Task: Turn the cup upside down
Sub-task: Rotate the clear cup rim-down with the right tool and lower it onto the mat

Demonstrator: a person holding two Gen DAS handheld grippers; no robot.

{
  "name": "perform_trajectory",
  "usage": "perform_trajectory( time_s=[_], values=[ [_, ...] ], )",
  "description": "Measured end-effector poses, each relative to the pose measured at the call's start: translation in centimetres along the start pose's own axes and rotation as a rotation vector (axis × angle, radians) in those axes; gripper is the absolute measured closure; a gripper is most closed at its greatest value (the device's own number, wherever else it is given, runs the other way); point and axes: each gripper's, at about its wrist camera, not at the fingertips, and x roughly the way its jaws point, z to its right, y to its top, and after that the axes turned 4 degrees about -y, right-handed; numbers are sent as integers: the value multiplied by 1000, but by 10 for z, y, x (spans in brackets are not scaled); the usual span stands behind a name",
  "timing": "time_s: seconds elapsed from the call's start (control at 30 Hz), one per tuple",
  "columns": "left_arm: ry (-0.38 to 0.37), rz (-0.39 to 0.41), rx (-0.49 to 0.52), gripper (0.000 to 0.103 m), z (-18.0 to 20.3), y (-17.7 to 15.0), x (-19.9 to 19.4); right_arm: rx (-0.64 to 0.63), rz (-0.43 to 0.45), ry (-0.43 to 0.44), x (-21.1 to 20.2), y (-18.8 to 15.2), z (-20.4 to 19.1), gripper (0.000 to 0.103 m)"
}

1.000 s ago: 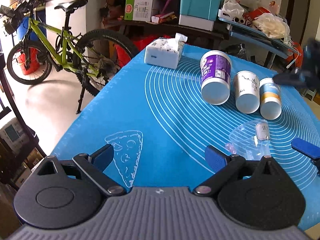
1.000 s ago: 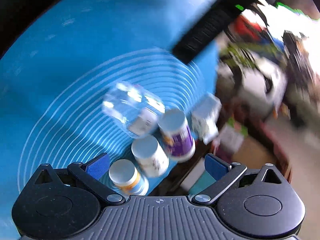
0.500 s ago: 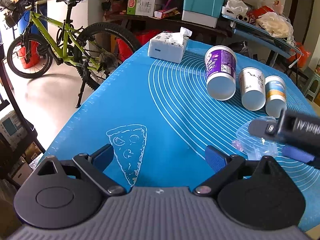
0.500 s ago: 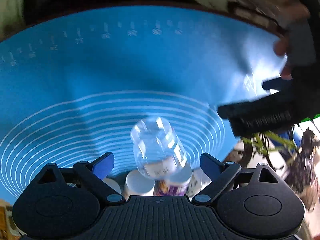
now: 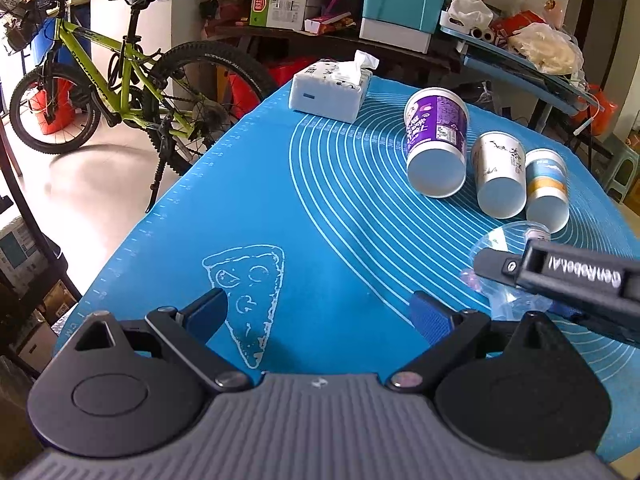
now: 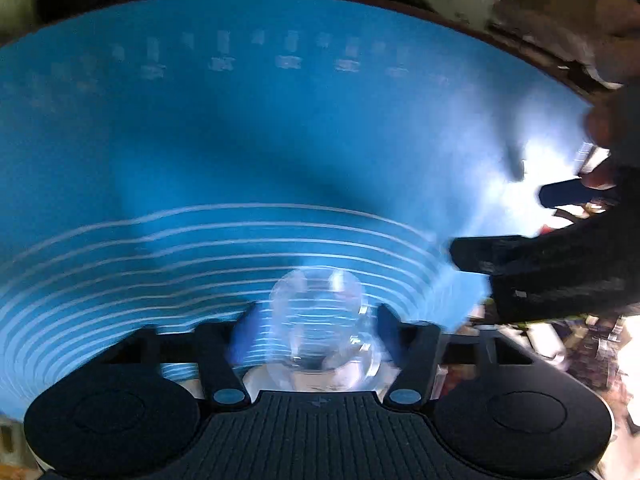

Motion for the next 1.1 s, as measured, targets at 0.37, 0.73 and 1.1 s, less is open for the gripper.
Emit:
perform_trajectory(
  time_s=[0.37,0.73,1.1],
  values=[
    [-31,33,28,6,12,6,-6,411,-109,-47,-4,-12,7,50],
    [-98,93,65,6,37,22,-11,1066,-338,-177,-31,-59,9,50],
    [-98,131,109,6,70,28,-8,2002,-439,-177,-67,-112,-26,50]
  ],
)
